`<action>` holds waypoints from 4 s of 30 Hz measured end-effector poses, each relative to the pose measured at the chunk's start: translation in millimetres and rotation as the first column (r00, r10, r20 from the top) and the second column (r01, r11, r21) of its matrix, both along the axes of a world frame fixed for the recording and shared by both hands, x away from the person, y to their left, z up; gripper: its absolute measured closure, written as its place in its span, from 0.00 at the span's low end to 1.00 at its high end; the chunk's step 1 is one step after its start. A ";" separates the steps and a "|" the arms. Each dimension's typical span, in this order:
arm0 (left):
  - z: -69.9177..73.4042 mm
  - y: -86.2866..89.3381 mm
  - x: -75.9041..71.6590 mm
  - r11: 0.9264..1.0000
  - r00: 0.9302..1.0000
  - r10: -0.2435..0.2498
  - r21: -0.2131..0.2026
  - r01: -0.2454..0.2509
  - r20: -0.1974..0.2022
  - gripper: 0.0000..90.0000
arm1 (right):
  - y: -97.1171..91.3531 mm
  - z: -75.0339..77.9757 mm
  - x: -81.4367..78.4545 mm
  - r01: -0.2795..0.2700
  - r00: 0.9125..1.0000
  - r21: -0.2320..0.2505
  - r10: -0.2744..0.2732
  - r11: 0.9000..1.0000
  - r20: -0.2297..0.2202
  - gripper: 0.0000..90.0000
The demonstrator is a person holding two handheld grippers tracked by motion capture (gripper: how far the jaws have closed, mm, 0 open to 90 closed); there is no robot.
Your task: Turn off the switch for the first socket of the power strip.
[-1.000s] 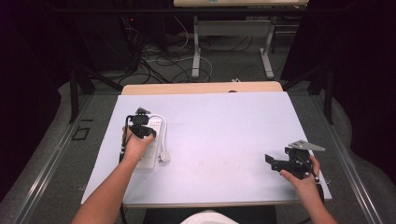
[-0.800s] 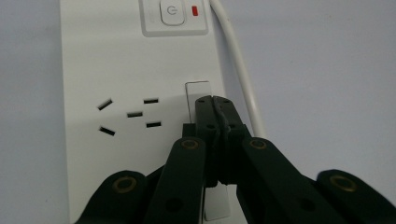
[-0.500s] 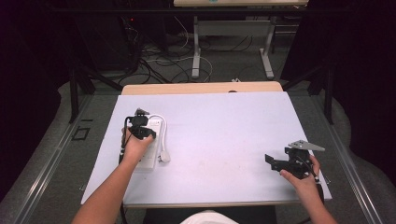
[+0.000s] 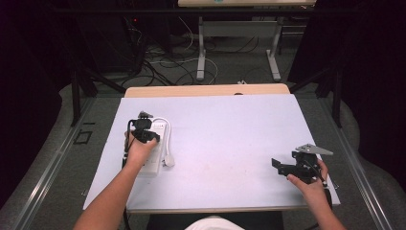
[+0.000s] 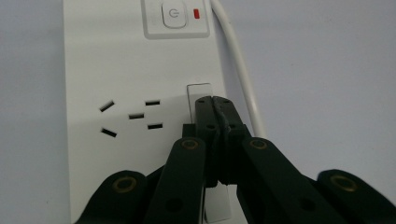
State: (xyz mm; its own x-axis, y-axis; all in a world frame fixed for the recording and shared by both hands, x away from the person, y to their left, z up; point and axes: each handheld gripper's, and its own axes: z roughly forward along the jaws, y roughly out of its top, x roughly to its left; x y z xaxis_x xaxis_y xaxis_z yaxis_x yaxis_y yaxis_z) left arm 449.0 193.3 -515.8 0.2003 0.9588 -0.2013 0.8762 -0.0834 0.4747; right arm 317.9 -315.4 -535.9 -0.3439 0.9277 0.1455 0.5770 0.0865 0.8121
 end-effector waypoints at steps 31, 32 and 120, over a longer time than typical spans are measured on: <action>8.0 5.2 -3.4 0.999 0.985 -0.032 0.001 0.032 0.167 0.87 | -0.6 0.0 0.4 0.002 1.000 -0.003 -0.002 1.000 0.002 0.09; 9.3 5.9 -3.6 0.999 0.986 -0.047 0.008 0.046 0.158 0.85 | -0.6 -0.1 0.4 0.001 1.000 -0.001 -0.001 1.000 0.002 0.09; 65.7 5.1 -85.7 0.953 0.871 -0.226 -0.087 0.291 0.437 0.04 | -2.1 4.3 -7.9 0.020 0.999 0.001 -0.020 1.000 0.030 0.09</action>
